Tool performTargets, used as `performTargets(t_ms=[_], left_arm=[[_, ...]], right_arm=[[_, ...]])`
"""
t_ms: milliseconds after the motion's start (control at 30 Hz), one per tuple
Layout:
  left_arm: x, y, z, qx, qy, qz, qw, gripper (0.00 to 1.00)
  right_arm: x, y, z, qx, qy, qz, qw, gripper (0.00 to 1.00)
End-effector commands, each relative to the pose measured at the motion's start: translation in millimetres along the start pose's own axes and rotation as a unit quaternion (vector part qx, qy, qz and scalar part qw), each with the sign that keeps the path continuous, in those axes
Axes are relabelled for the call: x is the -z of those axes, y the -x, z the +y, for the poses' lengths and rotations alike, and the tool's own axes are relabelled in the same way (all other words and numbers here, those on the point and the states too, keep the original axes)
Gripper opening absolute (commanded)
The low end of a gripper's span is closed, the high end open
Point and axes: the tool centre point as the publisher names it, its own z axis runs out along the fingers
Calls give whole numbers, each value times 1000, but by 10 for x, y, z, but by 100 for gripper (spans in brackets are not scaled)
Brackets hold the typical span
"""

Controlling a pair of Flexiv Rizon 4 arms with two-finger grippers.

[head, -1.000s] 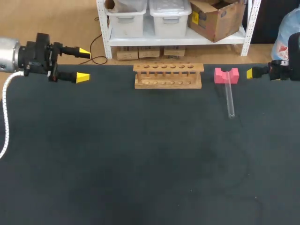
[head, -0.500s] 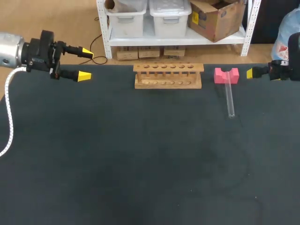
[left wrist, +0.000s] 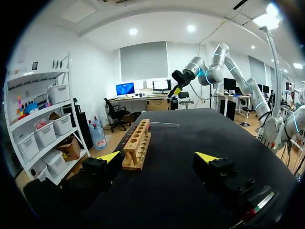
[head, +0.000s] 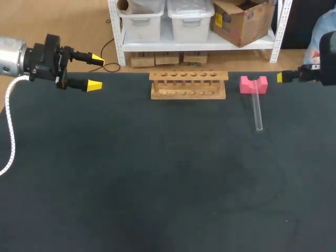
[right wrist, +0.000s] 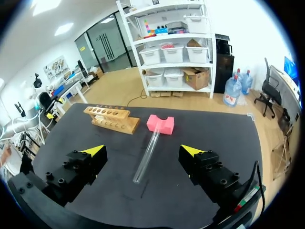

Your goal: Grasp the test tube, adjust it, and insert it.

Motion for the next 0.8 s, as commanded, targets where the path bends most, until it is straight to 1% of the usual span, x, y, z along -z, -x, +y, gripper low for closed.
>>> performTargets(t_ms=[33, 200, 333, 433, 800], left_arm=[[-3, -2, -23, -1, 3, 0, 1000, 100], [-3, -2, -23, -1, 3, 0, 1000, 100], [-3, -2, -23, -1, 3, 0, 1000, 100], [-3, -2, -23, -1, 3, 0, 1000, 100], [-3, -2, -23, -1, 3, 0, 1000, 100]], right_arm=[[-22, -81, 63, 12, -336, -52, 940, 100], [-97, -126, 12, -15, -371, -42, 928, 100], [-221, -191, -72, -34, -414, -30, 909, 100], [-335, -219, -125, -51, -430, -25, 901, 100], [-612, -215, -135, -75, -479, -42, 874, 100]])
